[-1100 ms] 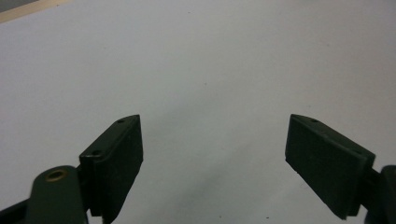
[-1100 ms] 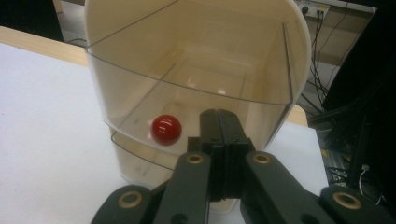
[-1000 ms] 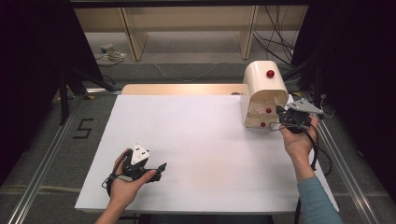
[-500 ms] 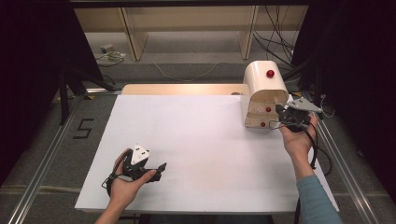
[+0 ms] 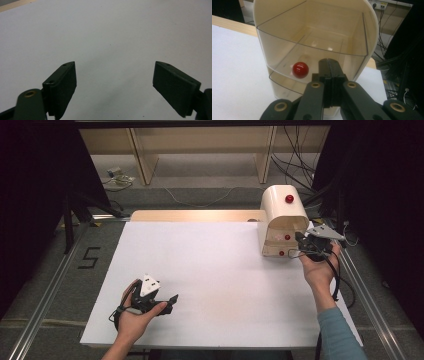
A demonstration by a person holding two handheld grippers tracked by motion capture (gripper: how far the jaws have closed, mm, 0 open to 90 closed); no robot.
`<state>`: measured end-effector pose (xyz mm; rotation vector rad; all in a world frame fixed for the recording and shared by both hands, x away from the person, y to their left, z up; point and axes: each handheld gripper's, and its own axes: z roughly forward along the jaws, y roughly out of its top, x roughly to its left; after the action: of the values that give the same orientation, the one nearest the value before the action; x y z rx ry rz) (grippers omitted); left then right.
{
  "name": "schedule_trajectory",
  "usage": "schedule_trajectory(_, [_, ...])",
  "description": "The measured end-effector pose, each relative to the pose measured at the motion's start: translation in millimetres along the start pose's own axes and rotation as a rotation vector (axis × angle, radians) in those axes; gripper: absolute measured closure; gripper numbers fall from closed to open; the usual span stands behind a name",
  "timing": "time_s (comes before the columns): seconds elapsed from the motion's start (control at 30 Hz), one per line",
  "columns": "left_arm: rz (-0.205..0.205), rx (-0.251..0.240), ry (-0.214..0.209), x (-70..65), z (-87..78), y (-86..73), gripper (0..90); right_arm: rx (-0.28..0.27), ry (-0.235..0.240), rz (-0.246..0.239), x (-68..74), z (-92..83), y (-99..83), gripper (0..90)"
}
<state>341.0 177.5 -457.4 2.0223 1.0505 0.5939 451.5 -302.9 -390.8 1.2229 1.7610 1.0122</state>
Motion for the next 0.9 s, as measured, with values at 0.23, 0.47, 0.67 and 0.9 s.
schedule_trajectory(0.23, [-0.001,0.001,0.001,0.6,-0.2,-0.2,19.2,0.001,0.002,0.0,-0.6,-0.2,-0.2,90.0])
schedule_trajectory(0.47, [-0.005,-0.002,0.002,0.8,-0.4,-0.4,19.2,-0.001,0.001,-0.002,0.3,-2.7,-1.1,88.8])
schedule_trajectory(0.67, [-0.001,-0.001,0.001,-0.1,-0.3,-0.1,19.1,-0.005,0.001,-0.004,0.7,-6.7,-1.2,86.9])
schedule_trajectory(0.9, [-0.002,0.0,0.001,0.0,-0.2,-0.1,19.1,-0.011,0.006,-0.005,3.3,-10.9,-0.1,82.2])
